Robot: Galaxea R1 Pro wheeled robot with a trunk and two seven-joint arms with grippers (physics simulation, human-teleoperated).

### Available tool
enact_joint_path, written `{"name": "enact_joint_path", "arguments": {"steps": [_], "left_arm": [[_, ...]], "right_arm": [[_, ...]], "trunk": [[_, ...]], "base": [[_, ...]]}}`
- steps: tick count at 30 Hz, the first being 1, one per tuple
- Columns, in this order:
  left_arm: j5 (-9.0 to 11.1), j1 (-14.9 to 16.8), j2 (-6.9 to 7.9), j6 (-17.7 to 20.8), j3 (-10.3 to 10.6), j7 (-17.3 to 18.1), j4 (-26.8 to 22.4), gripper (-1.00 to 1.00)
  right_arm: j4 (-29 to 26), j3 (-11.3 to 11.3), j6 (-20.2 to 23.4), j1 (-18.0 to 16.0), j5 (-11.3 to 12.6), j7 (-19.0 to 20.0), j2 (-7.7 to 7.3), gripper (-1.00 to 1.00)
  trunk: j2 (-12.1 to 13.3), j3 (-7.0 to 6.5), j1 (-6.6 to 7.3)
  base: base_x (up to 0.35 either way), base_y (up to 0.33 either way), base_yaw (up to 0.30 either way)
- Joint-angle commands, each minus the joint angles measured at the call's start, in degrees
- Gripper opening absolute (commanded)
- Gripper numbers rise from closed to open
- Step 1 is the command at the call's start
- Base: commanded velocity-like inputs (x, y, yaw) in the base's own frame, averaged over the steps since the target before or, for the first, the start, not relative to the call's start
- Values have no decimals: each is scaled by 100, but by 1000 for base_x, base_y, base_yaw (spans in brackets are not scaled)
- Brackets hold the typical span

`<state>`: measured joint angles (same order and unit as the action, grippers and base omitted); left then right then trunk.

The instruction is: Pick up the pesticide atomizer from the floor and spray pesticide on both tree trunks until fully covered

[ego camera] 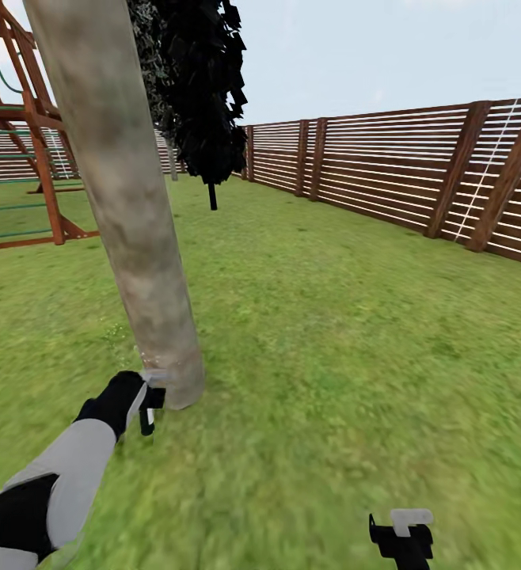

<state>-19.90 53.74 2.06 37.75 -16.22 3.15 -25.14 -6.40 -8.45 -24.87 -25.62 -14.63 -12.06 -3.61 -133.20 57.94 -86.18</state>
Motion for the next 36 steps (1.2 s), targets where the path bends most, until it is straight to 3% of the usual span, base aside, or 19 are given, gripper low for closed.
{"name": "enact_joint_path", "arguments": {"steps": [1, 3, 5, 6, 8, 10, 11, 13, 15, 17, 19, 20, 23, 24, 27, 28, 36], "left_arm": [[-49, 100, 20, 66, -38, 48, -4, -100], [-68, 184, 117, 99, -23, 261, -11, -100], [-76, 203, 476, 116, -20, 641, -11, -100], [-76, 204, 544, 114, -18, 711, -10, -100], [-76, 213, 493, 113, -18, 758, -12, -100], [-95, 300, 52, 141, 6, 760, -18, -100], [-96, 362, -8, 149, 5, 758, -16, -100], [-96, 469, 6, 177, -1, 770, -12, -100], [-77, 540, 331, 394, -9, 822, -134, -100], [-76, 554, 540, 443, -7, 955, -184, -100], [-85, 565, 502, 468, 3, 1058, -200, -100], [-94, 647, 345, 483, 4, 1073, -207, -100], [-94, 882, 177, 755, 5, 1080, -215, -100], [-93, 963, 208, 925, 7, 1088, -218, -100], [-93, 1003, 568, 1015, 8, 1094, -287, -100], [-97, 1002, 628, 1019, 12, 1093, -298, -100], [-98, 998, 577, 1024, 13, 1091, -316, -100]], "right_arm": [[7, -42, -18, -4, -59, -16, 1, 100], [7, -43, -18, -4, -58, -18, 1, 100], [6, -47, -18, -4, -58, -24, 1, 100], [2, -49, -18, -4, -58, -24, 1, 100], [0, -50, -18, -4, -58, -25, 1, 100], [-1, -51, -18, -4, -58, -30, 1, 100], [-1, -51, -18, -4, -58, -32, 1, 100], [-1, -51, -18, -4, -58, -33, 1, 100], [-1, -51, -18, -5, -58, -34, 1, 100], [-1, -51, -18, -4, -58, -34, 1, 100], [-1, -51, -18, -4, -58, -34, 1, 100], [-1, -51, -18, -4, -58, -34, 1, 100], [-3, -51, -18, -4, -58, -34, 1, 100], [-4, -51, -18, -4, -58, -34, 1, 100], [-2, -51, -18, -4, -58, -34, 1, 100], [-2, -51, -18, -4, -58, -34, 1, 100], [-1, -51, -18, -5, -58, -34, 1, 100]], "trunk": [[-2, 6, 0], [-2, 6, 0], [-2, 6, 0], [-2, 6, 0], [-2, 6, 0], [-2, 6, 0], [-2, 6, 0], [-2, 6, 0], [-2, 6, 0], [-2, 6, 0], [-2, 6, 0], [-2, 6, 0], [-2, 6, 0], [-2, 6, 0], [-2, 6, 0], [-2, 6, 0], [-2, 6, 0]], "base": [[0, 0, 0], [0, 0, 0], [0, 0, 0], [0, 0, 0], [0, 0, 0], [0, 0, 19], [0, 0, 136], [0, 0, 218], [0, 0, 266], [0, 0, 179], [0, 0, 43], [0, 0, 7], [0, 0, 2], [0, 0, 0], [0, 0, 0], [0, 0, 0], [0, -125, 0]]}}
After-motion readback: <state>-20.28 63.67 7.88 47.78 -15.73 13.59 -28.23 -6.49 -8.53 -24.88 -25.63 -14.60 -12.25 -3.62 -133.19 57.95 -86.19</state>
